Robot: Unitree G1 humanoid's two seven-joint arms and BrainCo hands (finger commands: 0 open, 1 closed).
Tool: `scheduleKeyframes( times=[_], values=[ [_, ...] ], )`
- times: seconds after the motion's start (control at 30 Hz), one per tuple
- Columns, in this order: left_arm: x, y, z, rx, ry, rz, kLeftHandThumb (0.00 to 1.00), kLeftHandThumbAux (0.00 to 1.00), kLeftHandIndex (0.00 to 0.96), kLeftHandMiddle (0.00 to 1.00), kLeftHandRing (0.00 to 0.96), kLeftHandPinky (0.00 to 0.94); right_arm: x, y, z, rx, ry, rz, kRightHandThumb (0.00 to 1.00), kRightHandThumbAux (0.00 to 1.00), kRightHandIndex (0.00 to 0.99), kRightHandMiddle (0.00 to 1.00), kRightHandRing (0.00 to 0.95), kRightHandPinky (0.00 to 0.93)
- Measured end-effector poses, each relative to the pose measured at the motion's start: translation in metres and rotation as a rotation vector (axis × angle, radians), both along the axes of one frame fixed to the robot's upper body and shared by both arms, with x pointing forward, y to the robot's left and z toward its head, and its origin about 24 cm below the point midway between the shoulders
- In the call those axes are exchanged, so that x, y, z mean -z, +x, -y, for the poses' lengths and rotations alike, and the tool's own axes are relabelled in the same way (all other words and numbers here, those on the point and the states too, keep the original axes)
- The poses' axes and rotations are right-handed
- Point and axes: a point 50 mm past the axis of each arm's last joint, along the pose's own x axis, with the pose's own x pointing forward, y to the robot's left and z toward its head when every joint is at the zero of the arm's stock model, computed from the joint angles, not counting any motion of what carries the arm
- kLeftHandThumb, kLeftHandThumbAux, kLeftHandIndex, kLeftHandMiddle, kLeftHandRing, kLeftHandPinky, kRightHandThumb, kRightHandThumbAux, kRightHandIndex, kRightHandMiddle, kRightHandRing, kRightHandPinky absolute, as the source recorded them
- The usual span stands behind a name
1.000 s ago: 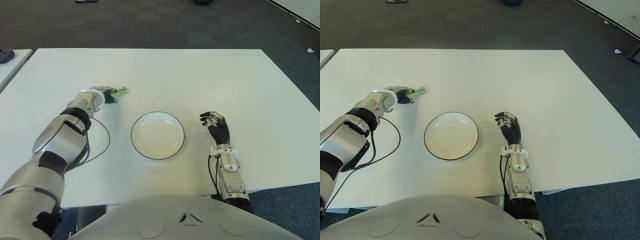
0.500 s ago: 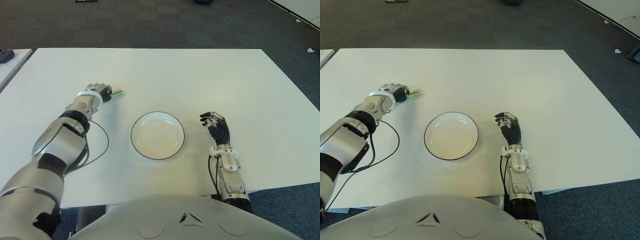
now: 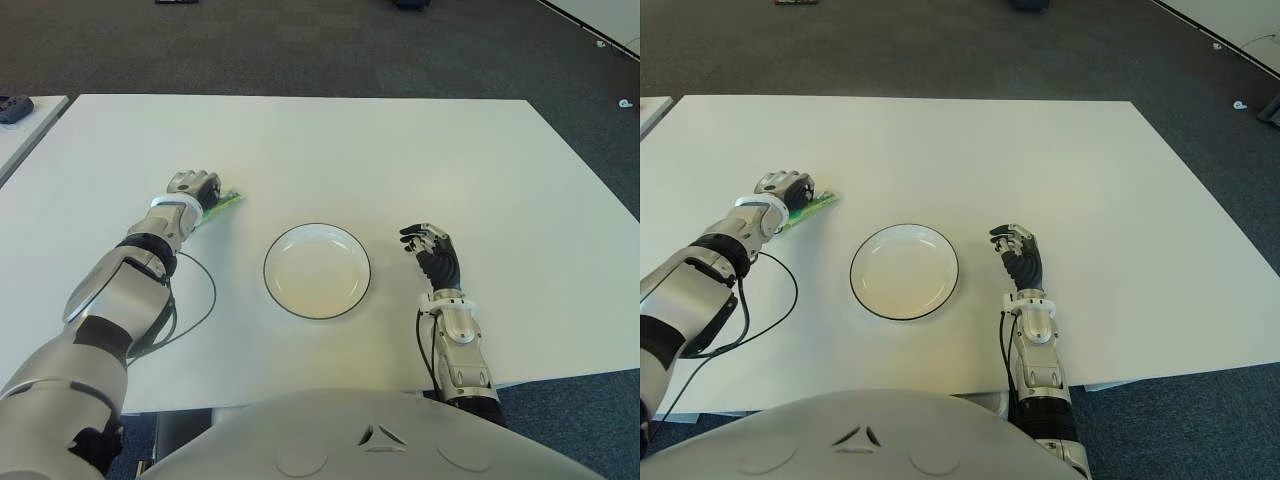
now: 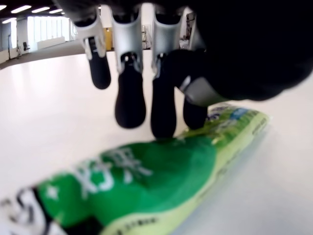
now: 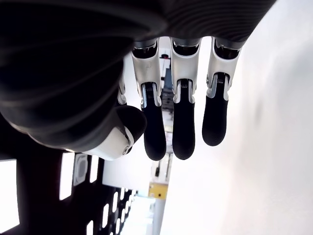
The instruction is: Put the toothpaste on the table into the plate.
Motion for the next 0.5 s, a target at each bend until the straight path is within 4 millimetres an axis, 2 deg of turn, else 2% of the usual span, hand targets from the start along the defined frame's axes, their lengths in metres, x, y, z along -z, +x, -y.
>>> scheduleKeyframes(
  times=[0.5],
  values=[
    [-0.0007,-0.0002,0.0003,-0.001,-0.001,0.039,0.852,0.665,0.403,0.552,0.793,0.767,-0.0004,-0.0003,0.0018,0.003,-0.008,0.002,0.708,0.729,0.422,0.45,0.448,0.463]
  ],
)
